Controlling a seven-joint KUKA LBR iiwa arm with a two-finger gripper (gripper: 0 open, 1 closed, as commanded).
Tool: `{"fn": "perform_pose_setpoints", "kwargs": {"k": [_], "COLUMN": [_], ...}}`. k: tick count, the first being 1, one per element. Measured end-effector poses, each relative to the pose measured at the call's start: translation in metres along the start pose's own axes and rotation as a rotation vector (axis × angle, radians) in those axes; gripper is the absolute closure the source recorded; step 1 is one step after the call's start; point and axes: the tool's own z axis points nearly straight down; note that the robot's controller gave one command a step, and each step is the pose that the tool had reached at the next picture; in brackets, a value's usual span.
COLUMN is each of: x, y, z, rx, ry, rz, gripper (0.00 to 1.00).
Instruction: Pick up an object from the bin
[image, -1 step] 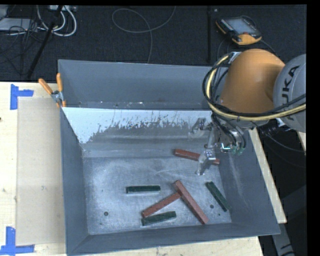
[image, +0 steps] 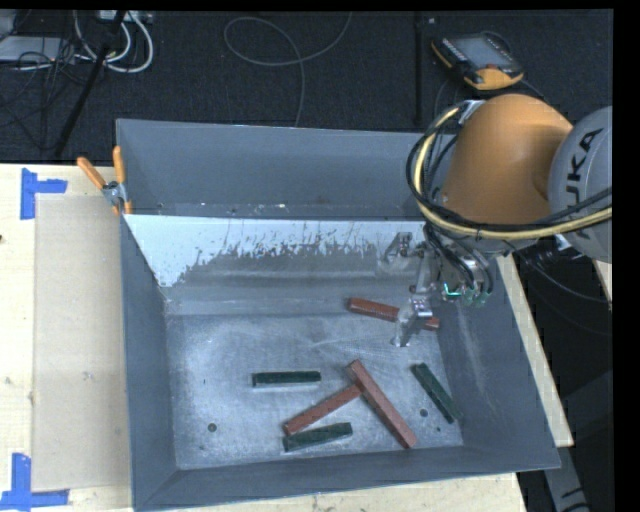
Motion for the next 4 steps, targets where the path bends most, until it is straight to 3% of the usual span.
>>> {"fn": "perform_pose_setpoints", "kwargs": {"k": [1, 2, 3, 4], "x": [0.031, 0.038, 0.101, 0.101], "y": [0.014, 0.019, 0.048, 0.048], "z": [0.054, 0.070, 0.140, 0.140], "rx": [0.000, -0.001, -0.001, -0.001], "ry": [-0.004, 0.000, -0.006, -0.007], "rz": [0.007, 0.007, 0.068, 0.068], "gripper": [0.00, 0.00, 1.00, 1.00]}}
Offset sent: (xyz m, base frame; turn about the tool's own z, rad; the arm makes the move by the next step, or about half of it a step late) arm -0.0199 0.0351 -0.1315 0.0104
